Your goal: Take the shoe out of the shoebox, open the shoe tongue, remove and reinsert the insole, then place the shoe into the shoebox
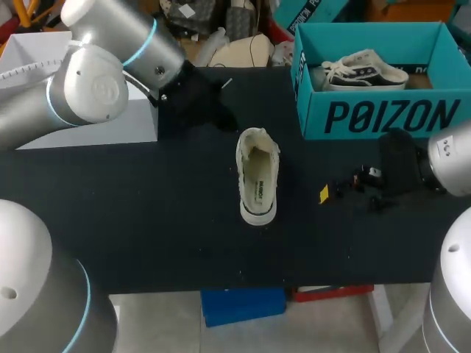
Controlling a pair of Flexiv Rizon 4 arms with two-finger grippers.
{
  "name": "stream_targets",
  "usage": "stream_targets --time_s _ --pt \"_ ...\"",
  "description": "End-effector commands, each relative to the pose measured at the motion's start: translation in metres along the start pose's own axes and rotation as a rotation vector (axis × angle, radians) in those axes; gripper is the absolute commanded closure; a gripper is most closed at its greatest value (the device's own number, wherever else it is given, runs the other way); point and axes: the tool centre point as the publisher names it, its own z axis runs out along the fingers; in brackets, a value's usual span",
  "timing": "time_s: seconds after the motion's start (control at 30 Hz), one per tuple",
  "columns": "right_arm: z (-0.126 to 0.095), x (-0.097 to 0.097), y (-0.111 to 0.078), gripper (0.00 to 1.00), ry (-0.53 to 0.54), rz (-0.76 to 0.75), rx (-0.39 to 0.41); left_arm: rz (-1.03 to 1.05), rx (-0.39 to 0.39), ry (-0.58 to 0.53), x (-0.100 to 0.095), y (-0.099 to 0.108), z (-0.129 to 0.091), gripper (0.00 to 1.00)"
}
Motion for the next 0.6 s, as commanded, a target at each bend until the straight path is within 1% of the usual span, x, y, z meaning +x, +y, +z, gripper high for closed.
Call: stream_targets --time_s 0.03,0.1,0.17,0.23,0.3,0.33,0.37,0.43,0.5,0.6 --pt "0.001 0.001 0.000 0.00 -0.002 0.000 0.000 -0.430 -0.119 -0.352 -0.004 0.016 0.014 1.00" --pt "0.001 0.001 0.000 0.00 -0.002 0.000 0.000 -0.436 -0.142 -0.331 -0.012 0.023 0.021 1.00" --pt "0.001 0.001 0.000 0.00 -0.002 0.000 0.000 -0.432 -0.138 -0.313 -0.020 0.028 0.029 1.00" --pt "0.001 0.001 0.000 0.00 -0.002 0.000 0.000 -0.422 -0.151 -0.293 -0.028 0.035 0.038 1.00" --pt "0.001 0.001 0.000 0.00 -0.002 0.000 0.000 -0.408 -0.148 -0.263 -0.034 0.040 0.047 1.00" --pt "0.001 0.001 0.000 0.00 -0.002 0.000 0.000 -0.409 -0.125 -0.263 -0.038 0.040 0.051 1.00" --pt "0.001 0.001 0.000 0.00 -0.002 0.000 0.000 -0.409 -0.119 -0.239 -0.040 0.041 0.055 1.00" --pt "0.001 0.001 0.000 0.00 -0.002 0.000 0.000 -0.389 -0.130 -0.203 -0.043 0.045 0.065 1.00" --pt "0.001 0.001 0.000 0.00 -0.002 0.000 0.000 -0.394 -0.108 -0.163 -0.044 0.047 0.074 1.00" --pt "0.001 0.001 0.000 0.00 -0.002 0.000 0.000 -0.375 -0.099 -0.105 -0.045 0.049 0.085 1.00"
